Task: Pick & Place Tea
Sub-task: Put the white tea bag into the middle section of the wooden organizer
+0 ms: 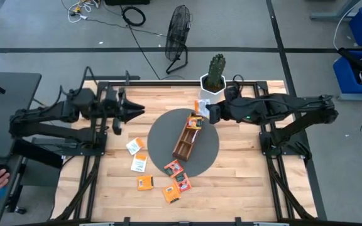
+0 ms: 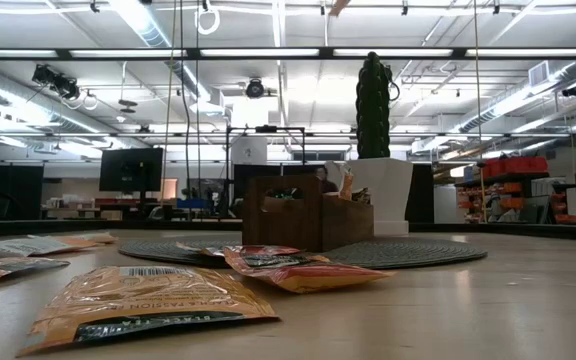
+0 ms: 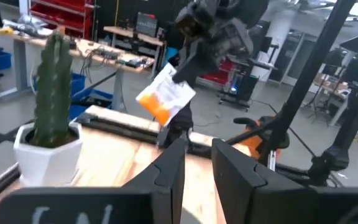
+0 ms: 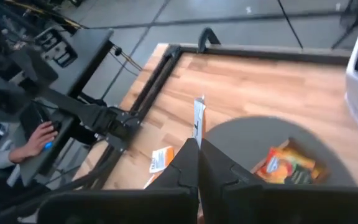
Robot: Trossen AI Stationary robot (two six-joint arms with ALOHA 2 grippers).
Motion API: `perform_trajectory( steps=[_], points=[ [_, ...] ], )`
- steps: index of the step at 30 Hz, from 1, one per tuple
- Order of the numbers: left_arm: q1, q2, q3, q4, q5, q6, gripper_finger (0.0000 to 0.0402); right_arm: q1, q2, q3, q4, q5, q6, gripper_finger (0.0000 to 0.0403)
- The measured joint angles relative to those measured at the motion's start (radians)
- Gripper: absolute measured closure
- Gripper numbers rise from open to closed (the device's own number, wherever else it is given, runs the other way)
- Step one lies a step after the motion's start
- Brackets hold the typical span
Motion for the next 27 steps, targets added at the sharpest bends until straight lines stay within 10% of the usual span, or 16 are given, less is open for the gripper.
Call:
perform_trajectory(
  steps=[27],
  points=[
    [0.001, -0.502, -0.241, -0.196, -0.203, 0.180, 0.0319, -0.040, 0.387, -0.001, -0.014, -0.188, 0.721, 0.0403]
  ],
)
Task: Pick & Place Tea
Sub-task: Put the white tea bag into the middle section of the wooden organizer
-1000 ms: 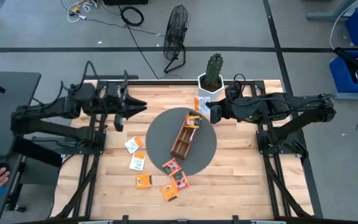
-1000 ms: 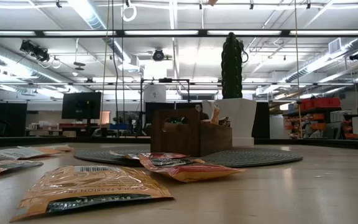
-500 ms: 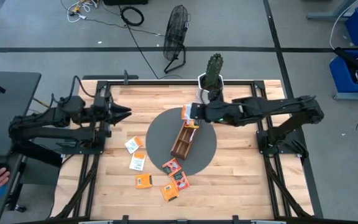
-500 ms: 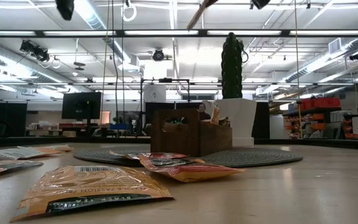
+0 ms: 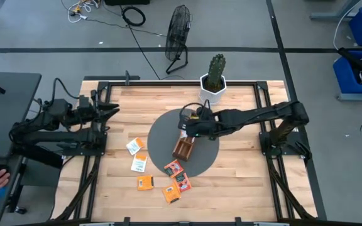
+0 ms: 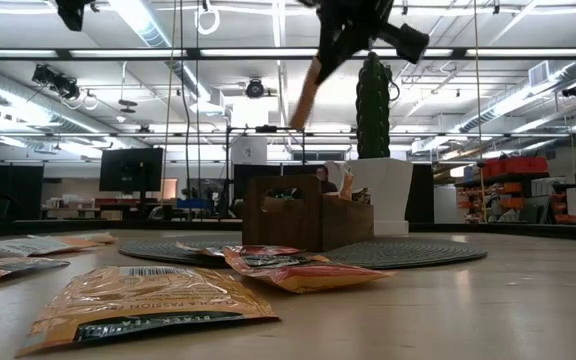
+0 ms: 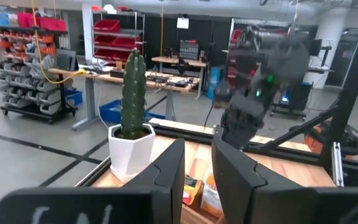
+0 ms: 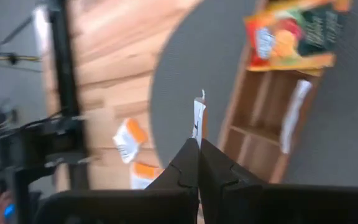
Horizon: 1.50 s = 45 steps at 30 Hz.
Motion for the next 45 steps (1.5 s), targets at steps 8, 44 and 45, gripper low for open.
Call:
perform_trajectory(
  steps=[8, 44, 45],
  points=[
    [0.000, -0.022, 0.000, -0.015, 0.000, 0.027, 0.0319, -0.021, 0.046, 0.000, -0.071, -0.060, 0.102, 0.0403],
    [-0.001, -0.021, 0.000, -0.034, 0.000, 0.059, 0.0319, -0.105, 0.184, -0.001, -0.121, -0.175, 0.045, 0.0403],
    [-0.001, -0.021, 0.000, -0.036, 0.001, 0.064, 0.0319, -0.105, 0.186, -0.001, -0.108, -0.175, 0.045, 0.0403]
  ],
)
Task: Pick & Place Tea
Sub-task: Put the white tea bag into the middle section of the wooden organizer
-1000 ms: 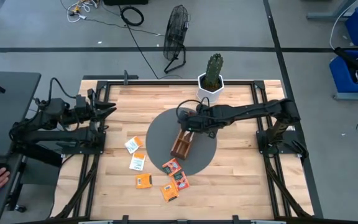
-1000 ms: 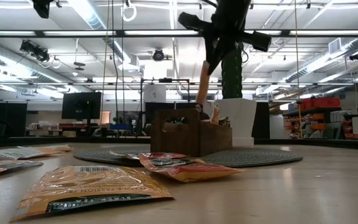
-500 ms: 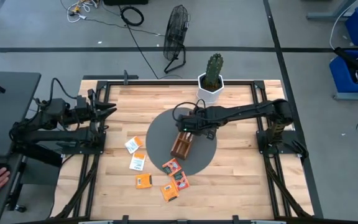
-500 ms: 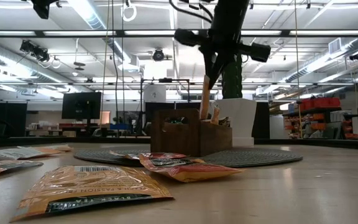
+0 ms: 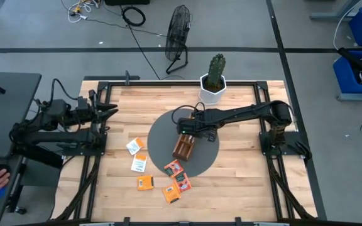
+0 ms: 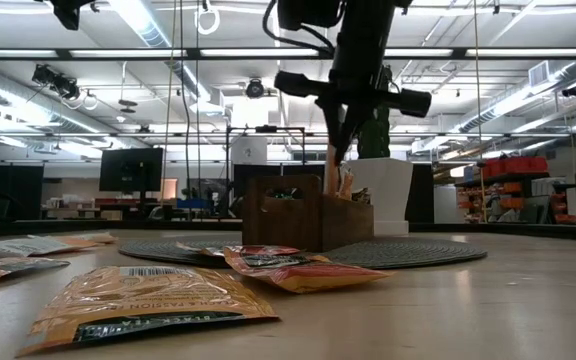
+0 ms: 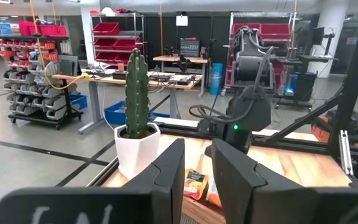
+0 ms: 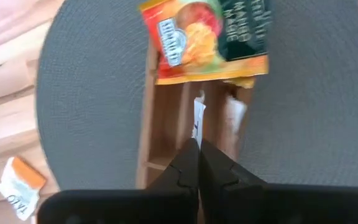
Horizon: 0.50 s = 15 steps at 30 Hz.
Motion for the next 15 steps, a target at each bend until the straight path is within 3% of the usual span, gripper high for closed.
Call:
perform_trajectory(
  steps=[15],
  points=[
    [0.000, 0.000, 0.000, 0.001, 0.000, 0.007, 0.0319, -0.010, 0.013, 0.001, -0.021, -0.006, -0.048, 0.0397]
  ],
)
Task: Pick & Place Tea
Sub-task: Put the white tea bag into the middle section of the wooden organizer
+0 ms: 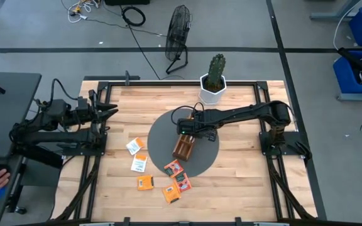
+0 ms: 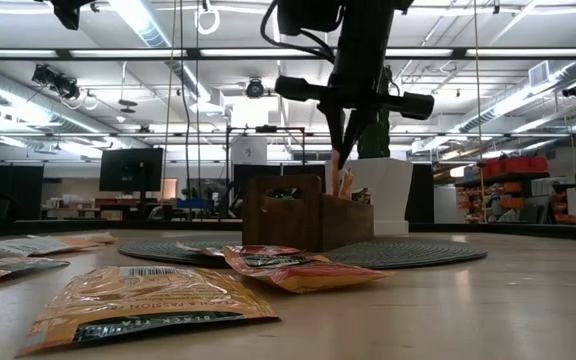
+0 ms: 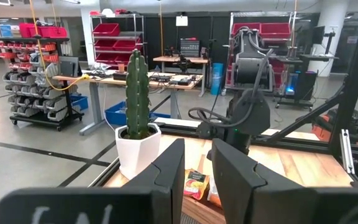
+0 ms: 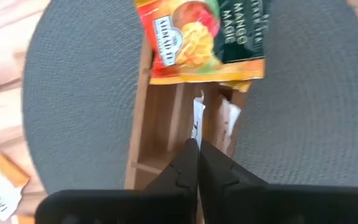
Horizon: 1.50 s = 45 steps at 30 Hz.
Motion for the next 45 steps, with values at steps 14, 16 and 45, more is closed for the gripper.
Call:
perform_trajectory(
  steps=[14, 16, 45],
  points=[
    [0.000, 0.000, 0.000, 0.000, 0.000, 0.001, 0.0319, -0.003, 0.000, 0.000, -0.024, -0.009, -0.024, 0.0304],
    [0.000, 0.000, 0.000, 0.000, 0.000, 0.001, 0.0319, -0.003, 0.000, 0.000, -0.023, -0.008, -0.029, 0.0289],
    [-0.002, 0.147, -0.004, -0.309, 0.146, 0.085, 0.0319, 0.018, -0.191, 0.000, 0.148, 0.233, -0.753, 0.0239]
  ],
)
